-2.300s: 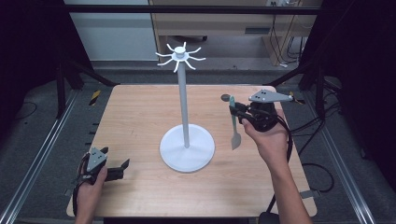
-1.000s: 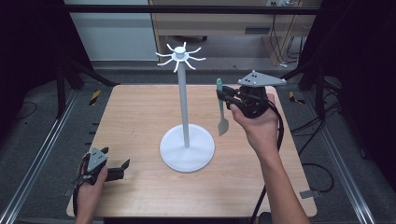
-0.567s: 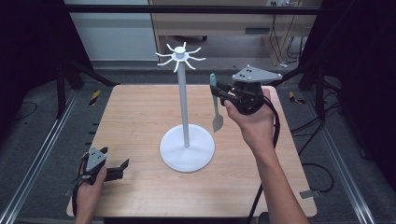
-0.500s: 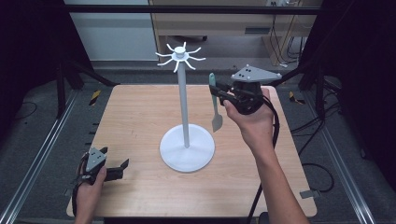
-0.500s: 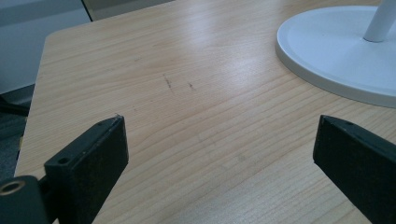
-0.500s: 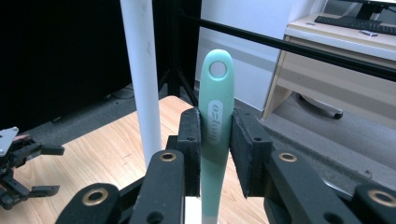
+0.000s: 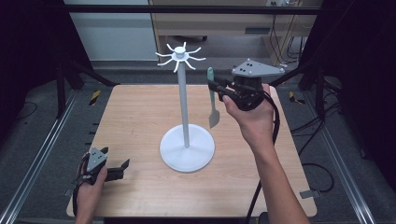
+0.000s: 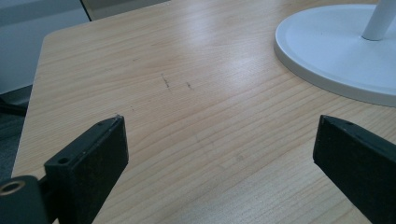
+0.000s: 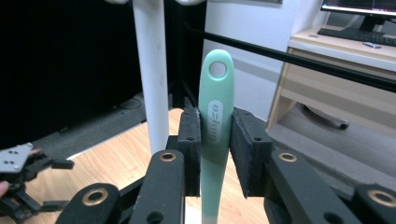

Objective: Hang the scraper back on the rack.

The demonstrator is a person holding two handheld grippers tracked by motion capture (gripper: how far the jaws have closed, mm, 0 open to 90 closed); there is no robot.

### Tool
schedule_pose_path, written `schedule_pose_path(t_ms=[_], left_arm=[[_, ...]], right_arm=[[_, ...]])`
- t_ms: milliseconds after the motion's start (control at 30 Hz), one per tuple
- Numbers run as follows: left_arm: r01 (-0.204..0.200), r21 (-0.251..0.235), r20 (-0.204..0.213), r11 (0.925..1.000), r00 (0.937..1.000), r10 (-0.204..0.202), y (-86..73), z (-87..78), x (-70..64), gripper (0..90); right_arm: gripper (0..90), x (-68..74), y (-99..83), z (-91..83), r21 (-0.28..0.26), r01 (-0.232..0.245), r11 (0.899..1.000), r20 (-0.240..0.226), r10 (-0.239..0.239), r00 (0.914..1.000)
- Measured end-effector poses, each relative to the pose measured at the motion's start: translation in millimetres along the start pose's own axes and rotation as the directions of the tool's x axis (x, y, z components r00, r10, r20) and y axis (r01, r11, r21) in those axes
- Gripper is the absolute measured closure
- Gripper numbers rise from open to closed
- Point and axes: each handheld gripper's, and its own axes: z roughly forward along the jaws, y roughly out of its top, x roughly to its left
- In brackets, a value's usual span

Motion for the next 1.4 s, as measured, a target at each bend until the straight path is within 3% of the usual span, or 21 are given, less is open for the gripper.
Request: schedule_pose_path(t_ms=[333, 700, 1000, 1400], left_arm=[[-0.01, 0.004, -0.001, 0.9999, 1.0, 0.01, 0.0, 0.8, -1.4, 2.9], [-0.01, 0.003, 0.002, 0.9999, 0.9999, 0.01, 0.1, 0.9, -2.0, 2.9], [-0.006, 0.002, 0.006, 1.0, 1.0, 0.006, 0.3, 1.3, -1.1, 2.9], [0.001, -0.004, 0.006, 1.0, 1.0, -0.001, 0.4, 0.0, 0.2, 2.9]], right_arm=[[74.4, 10.4, 3.4, -5.7, -0.027, 0.006, 1.0, -0.021, -0.007, 0.9998], [74.4, 31.9, 12.3, -13.4, -0.057, 0.018, 0.998, -0.044, -0.021, 0.9988], [74.4, 35.3, 17.2, -17.2, -0.06, 0.008, 0.998, -0.049, -0.011, 0.9987], [74.3, 41.2, 24.1, -9.8, -0.038, 0.017, 0.999, -0.049, -0.019, 0.9986]])
